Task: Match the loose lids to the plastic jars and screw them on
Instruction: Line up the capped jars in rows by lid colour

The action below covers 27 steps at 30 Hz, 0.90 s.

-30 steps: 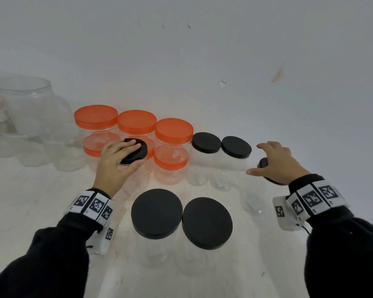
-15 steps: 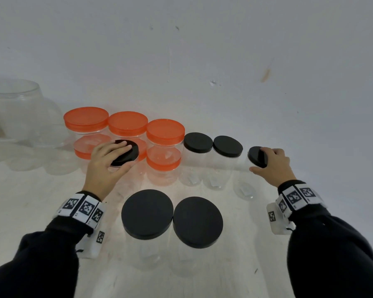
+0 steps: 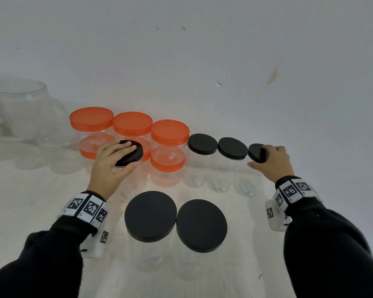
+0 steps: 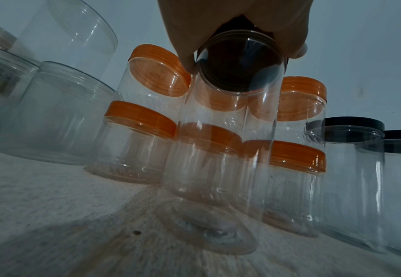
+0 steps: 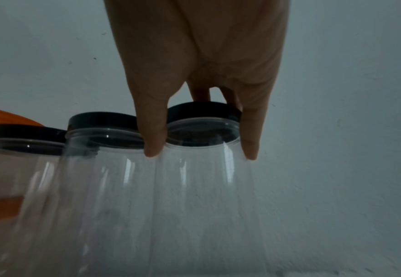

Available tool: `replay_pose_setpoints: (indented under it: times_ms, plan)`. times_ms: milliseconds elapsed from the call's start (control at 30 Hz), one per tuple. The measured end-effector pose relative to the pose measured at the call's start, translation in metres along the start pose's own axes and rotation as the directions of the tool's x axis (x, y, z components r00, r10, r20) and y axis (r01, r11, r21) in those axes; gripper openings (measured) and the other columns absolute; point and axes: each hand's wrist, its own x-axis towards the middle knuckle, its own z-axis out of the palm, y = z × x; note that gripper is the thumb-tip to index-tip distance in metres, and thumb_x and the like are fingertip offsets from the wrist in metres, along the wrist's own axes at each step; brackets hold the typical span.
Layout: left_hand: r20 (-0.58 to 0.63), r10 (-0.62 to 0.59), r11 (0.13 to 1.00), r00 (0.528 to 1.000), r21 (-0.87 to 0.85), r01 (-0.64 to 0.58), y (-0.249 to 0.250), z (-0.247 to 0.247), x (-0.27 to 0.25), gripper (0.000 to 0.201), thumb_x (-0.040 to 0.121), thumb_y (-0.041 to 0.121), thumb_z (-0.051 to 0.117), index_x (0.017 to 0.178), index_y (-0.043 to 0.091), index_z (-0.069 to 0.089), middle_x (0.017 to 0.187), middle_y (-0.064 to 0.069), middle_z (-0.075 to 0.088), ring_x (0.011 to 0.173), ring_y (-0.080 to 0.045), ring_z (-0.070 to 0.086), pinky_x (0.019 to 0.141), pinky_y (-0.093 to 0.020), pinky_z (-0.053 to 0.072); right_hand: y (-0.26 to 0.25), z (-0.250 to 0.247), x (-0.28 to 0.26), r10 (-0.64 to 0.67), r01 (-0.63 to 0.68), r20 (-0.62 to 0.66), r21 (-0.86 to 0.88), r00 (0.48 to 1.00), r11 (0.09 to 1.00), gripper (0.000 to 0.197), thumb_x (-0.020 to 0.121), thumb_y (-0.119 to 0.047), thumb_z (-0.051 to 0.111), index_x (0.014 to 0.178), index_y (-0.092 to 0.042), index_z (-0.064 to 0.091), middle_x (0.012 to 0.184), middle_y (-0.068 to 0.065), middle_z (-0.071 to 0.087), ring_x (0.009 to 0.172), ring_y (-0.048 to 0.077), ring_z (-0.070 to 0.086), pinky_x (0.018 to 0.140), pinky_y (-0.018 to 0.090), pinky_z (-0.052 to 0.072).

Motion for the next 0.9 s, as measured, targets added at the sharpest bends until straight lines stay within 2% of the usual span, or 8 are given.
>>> replay_pose_setpoints:
  times_ms: [267,400,467,567,667,767,833,900]
  plan:
    - [-0.008,-0.001,1.0,1.0,-0.001,0.001,0.0,0.001,0.001,0.053,0.077,0.05,0.053,0.115,0.014,0.065,0.12,0.009,0.055,0.12,-0.018,0.04,0.104,-0.012,0.02,-0.004,-0.002,-0.003,-0.013,0.016,0.043,-0.082,0.999,0.997,0.073,0.077,-0.036,0.073,0.136,-0.008,0.039,0.141,0.016,0.029,0.126,0.037,0.03,0.094,0.047,0.04]
    - [-0.006,0.001,1.0,1.0,0.007,-0.001,0.0,0.0,0.003,0.053,0.078,0.049,0.054,0.115,0.014,0.065,0.119,0.01,0.055,0.12,-0.022,0.041,0.104,-0.012,0.02,-0.023,-0.012,-0.025,-0.192,0.185,-0.13,-0.065,0.973,0.981,0.066,0.08,-0.032,0.071,0.133,-0.006,0.042,0.145,0.016,0.027,0.131,0.035,0.025,0.098,0.047,0.039]
    - [-0.006,-0.004,1.0,1.0,0.004,0.004,0.002,0.0,0.004,0.05,0.078,0.047,0.057,0.115,0.014,0.065,0.12,0.009,0.055,0.12,-0.019,0.04,0.103,-0.012,0.02,-0.039,-0.019,-0.048,-0.356,0.367,-0.145,0.055,0.923,0.929,0.054,0.083,-0.027,0.069,0.128,-0.008,0.048,0.138,0.011,0.037,0.126,0.028,0.033,0.099,0.033,0.035]
    - [-0.008,-0.019,1.0,1.0,0.009,0.019,0.003,0.0,0.005,0.039,0.08,0.028,0.07,0.115,0.012,0.065,0.122,0.002,0.058,0.119,-0.02,0.04,0.102,-0.008,0.018,-0.062,-0.029,-0.096,-0.539,0.514,0.016,0.275,0.842,0.812,0.046,0.083,-0.033,0.066,0.125,-0.017,0.051,0.126,-0.005,0.049,0.113,0.007,0.047,0.092,0.011,0.035]
    - [-0.003,-0.009,1.0,1.0,0.024,0.009,0.003,0.0,0.002,0.037,0.081,0.02,0.071,0.116,0.011,0.065,0.122,0.001,0.058,0.117,-0.017,0.039,0.101,-0.006,0.018,-0.076,-0.03,-0.137,-0.639,0.522,0.271,0.397,0.72,0.755,0.064,0.076,-0.056,0.065,0.128,-0.026,0.047,0.129,-0.015,0.047,0.116,-0.002,0.045,0.096,0.013,0.037]
    - [0.006,-0.021,1.0,1.0,0.018,0.021,0.004,-0.002,-0.001,0.037,0.081,0.02,0.071,0.116,0.012,0.065,0.122,0.003,0.057,0.116,-0.014,0.038,0.1,-0.006,0.018,-0.078,-0.021,-0.157,-0.692,0.593,0.415,0.359,0.59,0.721,0.087,0.065,-0.064,0.068,0.137,-0.027,0.038,0.138,-0.016,0.037,0.127,-0.001,0.034,0.105,0.017,0.031]
    - [0.008,-0.03,0.999,1.0,0.02,0.03,0.004,-0.003,-0.002,0.037,0.081,0.02,0.071,0.117,0.012,0.065,0.122,0.003,0.057,0.116,-0.011,0.036,0.099,-0.004,0.017,-0.075,-0.013,-0.165,-0.702,0.622,0.456,0.339,0.547,0.706,0.091,0.064,-0.059,0.075,0.139,-0.027,0.035,0.138,-0.015,0.034,0.127,0.002,0.033,0.105,0.023,0.034]
    - [0.005,-0.029,0.999,1.0,0.027,0.029,0.004,-0.003,-0.002,0.037,0.081,0.019,0.072,0.116,0.012,0.065,0.122,0.002,0.058,0.115,-0.011,0.035,0.099,-0.003,0.016,-0.072,-0.007,-0.17,-0.715,0.639,0.431,0.334,0.55,0.693,0.086,0.065,-0.046,0.08,0.137,-0.027,0.036,0.133,-0.013,0.036,0.122,0.004,0.037,0.102,0.023,0.038]
